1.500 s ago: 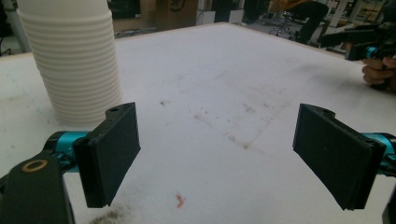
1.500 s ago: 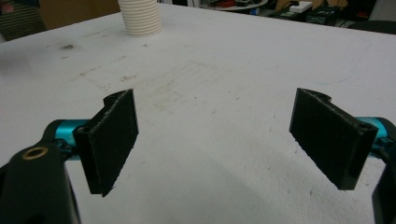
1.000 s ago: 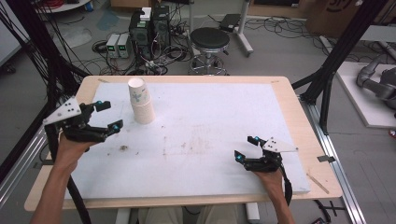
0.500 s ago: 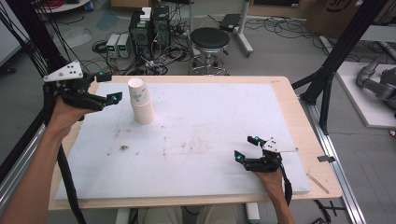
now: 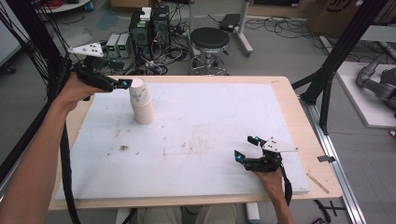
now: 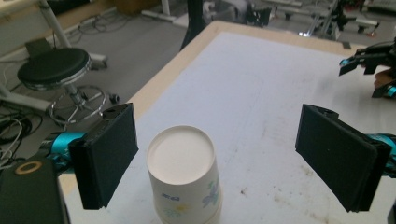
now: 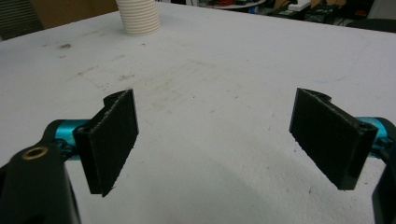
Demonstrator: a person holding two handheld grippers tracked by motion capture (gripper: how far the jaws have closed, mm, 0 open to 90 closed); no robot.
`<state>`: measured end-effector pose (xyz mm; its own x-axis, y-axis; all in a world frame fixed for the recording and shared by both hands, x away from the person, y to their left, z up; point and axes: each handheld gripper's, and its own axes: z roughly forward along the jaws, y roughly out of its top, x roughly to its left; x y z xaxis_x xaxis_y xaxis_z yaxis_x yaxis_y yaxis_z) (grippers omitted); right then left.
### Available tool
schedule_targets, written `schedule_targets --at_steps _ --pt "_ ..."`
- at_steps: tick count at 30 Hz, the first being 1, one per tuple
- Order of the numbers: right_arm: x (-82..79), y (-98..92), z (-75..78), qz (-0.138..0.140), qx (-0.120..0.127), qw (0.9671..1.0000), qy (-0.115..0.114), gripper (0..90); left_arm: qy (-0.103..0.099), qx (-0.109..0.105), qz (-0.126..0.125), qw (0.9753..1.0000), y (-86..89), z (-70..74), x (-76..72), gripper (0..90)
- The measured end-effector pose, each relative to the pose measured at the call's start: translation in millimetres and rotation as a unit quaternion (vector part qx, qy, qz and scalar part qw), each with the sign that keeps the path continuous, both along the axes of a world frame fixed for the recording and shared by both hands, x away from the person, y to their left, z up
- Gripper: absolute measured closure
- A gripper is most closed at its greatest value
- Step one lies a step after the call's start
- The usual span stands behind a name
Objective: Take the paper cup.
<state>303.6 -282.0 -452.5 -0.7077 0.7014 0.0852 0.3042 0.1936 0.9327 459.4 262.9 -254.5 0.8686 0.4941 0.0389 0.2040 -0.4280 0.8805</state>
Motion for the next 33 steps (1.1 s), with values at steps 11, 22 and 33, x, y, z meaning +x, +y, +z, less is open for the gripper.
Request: schedule_targets --at_steps 11,22,33 --pt "0.6 1.1 0.1 0.001 -0.004 1.0000 0.003 15.9 0.051 0.102 -0.001 0.9935 -26.5 -2.1 30.4 13.0" --pt "0.5 1.2 0.1 0.002 -0.006 1.0000 0.001 16.0 0.103 0.160 0.010 0.9816 -35.7 -11.7 41.7 13.4" --pt "0.5 1.8 0.2 0.001 -0.006 1.0000 0.000 15.9 0.110 0.188 0.020 0.9758 -38.4 -15.4 44.1 20.9"
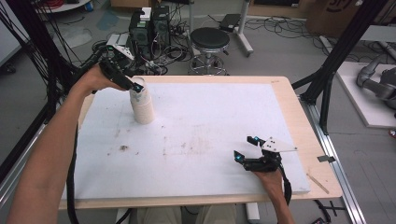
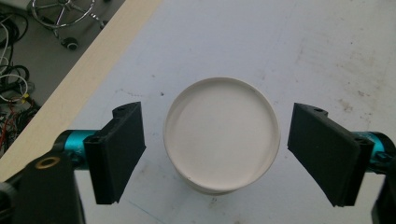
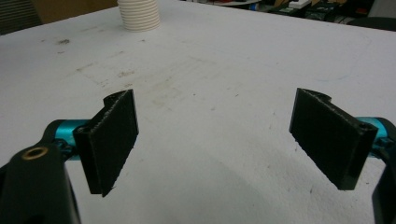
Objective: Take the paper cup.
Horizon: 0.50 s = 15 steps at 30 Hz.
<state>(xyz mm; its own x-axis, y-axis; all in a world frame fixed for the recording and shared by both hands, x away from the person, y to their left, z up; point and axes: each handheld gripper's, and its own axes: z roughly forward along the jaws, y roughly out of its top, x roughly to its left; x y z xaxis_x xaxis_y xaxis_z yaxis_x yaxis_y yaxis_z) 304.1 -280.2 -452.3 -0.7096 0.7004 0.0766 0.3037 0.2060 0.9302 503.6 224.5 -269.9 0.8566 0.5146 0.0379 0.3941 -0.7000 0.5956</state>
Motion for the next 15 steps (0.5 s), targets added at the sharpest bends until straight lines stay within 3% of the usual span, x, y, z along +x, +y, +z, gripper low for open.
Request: schedule_targets --at_steps 8,12,15 --pt "0.1 0.0 -0.2 -0.001 -0.002 1.0000 -0.003 16.0 0.002 0.013 0.000 0.9999 -2.3 -1.6 0.7 27.2" --pt "0.1 -0.1 -0.1 0.000 -0.003 1.0000 -0.002 16.0 0.004 0.009 -0.007 0.9999 -4.1 -2.0 0.8 33.9" --pt "0.1 0.0 0.0 0.000 -0.002 1.0000 -0.001 15.9 0.006 0.008 -0.006 0.9999 -4.1 -2.1 0.9 34.0"
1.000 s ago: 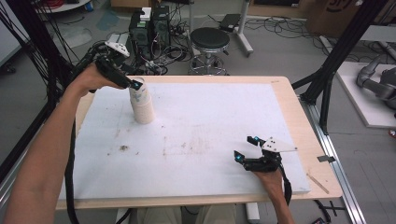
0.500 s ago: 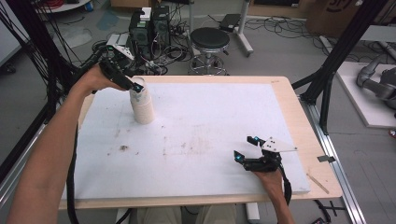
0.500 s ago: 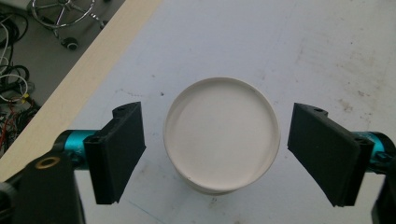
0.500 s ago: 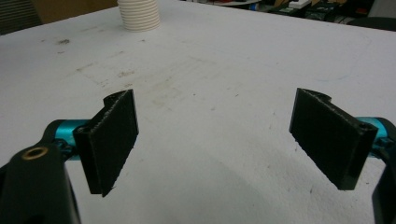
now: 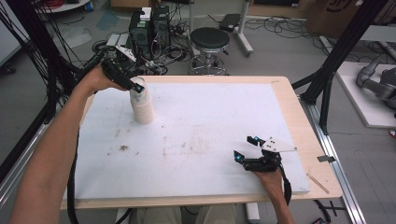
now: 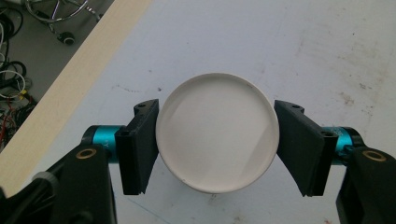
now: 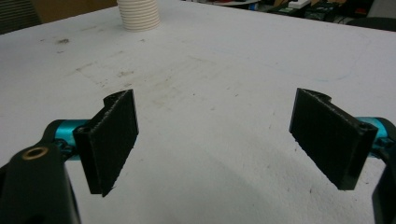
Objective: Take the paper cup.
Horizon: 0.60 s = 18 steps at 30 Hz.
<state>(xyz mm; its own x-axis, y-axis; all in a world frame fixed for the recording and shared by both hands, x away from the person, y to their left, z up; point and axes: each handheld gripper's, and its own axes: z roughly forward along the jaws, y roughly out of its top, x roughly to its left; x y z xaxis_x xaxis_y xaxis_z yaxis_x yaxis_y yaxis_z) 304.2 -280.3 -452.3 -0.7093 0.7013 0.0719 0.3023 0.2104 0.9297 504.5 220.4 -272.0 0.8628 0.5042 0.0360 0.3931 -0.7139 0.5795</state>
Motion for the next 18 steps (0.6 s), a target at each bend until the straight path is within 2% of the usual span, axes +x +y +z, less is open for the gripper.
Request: schedule_targets --at_steps 10,18 --pt "-0.1 0.4 0.0 0.000 -0.001 1.0000 0.002 16.0 -0.001 0.002 0.009 1.0000 0.2 1.0 -0.3 34.3" --pt "-0.1 0.6 0.0 0.000 -0.002 1.0000 0.003 15.9 -0.007 -0.009 0.015 0.9998 3.0 8.0 -2.9 35.2"
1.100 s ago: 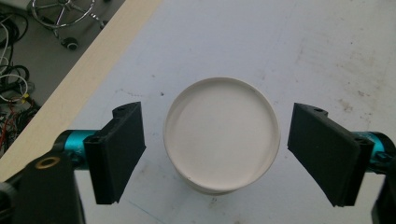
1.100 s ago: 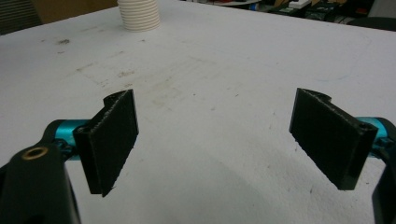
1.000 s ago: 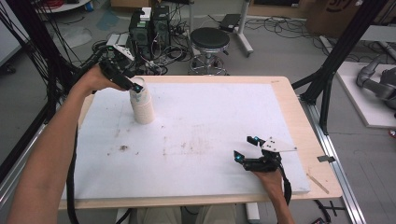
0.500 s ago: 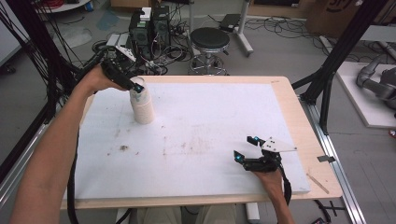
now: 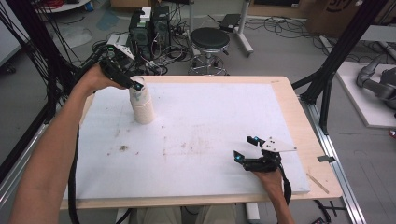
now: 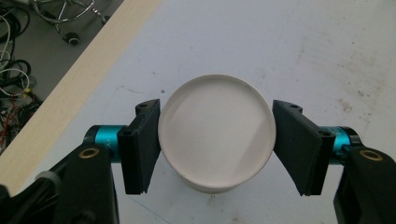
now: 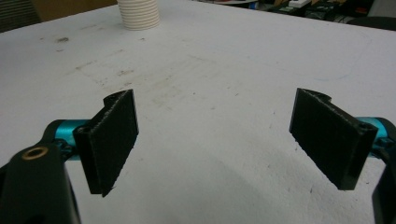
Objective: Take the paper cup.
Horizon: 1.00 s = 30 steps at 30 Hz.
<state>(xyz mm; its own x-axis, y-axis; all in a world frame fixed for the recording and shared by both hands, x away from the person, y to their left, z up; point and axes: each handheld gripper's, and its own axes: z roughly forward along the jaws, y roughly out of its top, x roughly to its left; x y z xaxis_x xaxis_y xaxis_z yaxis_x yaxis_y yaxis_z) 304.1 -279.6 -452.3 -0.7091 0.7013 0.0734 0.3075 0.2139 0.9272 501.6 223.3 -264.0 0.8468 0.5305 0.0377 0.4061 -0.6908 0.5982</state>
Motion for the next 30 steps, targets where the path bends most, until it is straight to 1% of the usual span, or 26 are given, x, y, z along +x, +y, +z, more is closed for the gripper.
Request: schedule_targets --at_steps 3,5,7,9,12,13,14,16,19,21,25,26,28,29,30 --pt "-0.1 0.1 0.0 0.000 0.000 1.0000 0.000 15.9 -0.003 -0.005 0.005 1.0000 1.1 7.2 -1.1 35.4" --pt "0.0 0.3 0.1 0.000 0.000 1.0000 0.000 15.9 -0.010 -0.010 0.005 0.9999 1.2 15.2 -2.2 35.6" --pt "0.1 0.3 0.1 0.000 0.000 1.0000 0.000 15.9 -0.016 -0.012 0.007 0.9998 0.9 25.0 -3.7 35.9" --pt "0.1 0.4 0.1 0.000 -0.001 1.0000 0.000 16.0 -0.026 -0.022 0.007 0.9994 1.7 35.2 -5.4 36.1" --pt "0.0 0.4 0.1 0.000 0.000 1.0000 0.000 15.9 -0.036 -0.020 0.009 0.9991 3.0 51.0 -9.2 36.3" --pt "0.1 0.3 0.1 0.000 0.000 1.0000 0.000 15.9 -0.044 -0.023 0.010 0.9987 4.3 57.5 -11.0 36.4" --pt "0.1 0.3 0.0 0.000 0.000 1.0000 -0.001 15.9 -0.046 -0.026 0.011 0.9986 5.5 62.6 -12.1 36.4" --pt "0.0 0.3 0.1 0.000 0.000 1.0000 -0.001 15.9 -0.055 -0.024 0.011 0.9982 7.2 71.6 -14.3 36.4" --pt "0.0 0.4 0.1 0.000 0.000 1.0000 -0.001 15.9 -0.066 -0.032 0.012 0.9972 10.1 86.9 -18.2 36.5" --pt "0.1 0.3 0.1 0.000 -0.001 1.0000 -0.001 16.0 -0.072 -0.032 0.014 0.9968 10.6 95.0 -20.7 36.5" --pt "0.2 0.4 0.1 0.000 -0.002 1.0000 -0.001 15.9 -0.079 -0.030 0.010 0.9964 9.4 103.1 -24.8 36.5" --pt "0.1 0.4 0.1 0.000 -0.002 1.0000 -0.002 15.9 -0.079 -0.034 0.008 0.9963 8.6 103.2 -25.8 36.5" --pt "-0.2 0.4 0.1 -0.001 -0.001 1.0000 -0.003 15.9 -0.080 -0.031 0.005 0.9963 6.0 103.7 -28.5 36.4" --pt "-0.2 0.4 0.0 -0.001 -0.002 1.0000 -0.003 15.9 -0.079 -0.033 0.002 0.9963 5.0 103.6 -29.5 36.5" --pt "-0.2 0.4 0.0 0.000 -0.002 1.0000 -0.004 15.9 -0.083 -0.038 -0.001 0.9959 3.7 103.8 -31.6 36.4"
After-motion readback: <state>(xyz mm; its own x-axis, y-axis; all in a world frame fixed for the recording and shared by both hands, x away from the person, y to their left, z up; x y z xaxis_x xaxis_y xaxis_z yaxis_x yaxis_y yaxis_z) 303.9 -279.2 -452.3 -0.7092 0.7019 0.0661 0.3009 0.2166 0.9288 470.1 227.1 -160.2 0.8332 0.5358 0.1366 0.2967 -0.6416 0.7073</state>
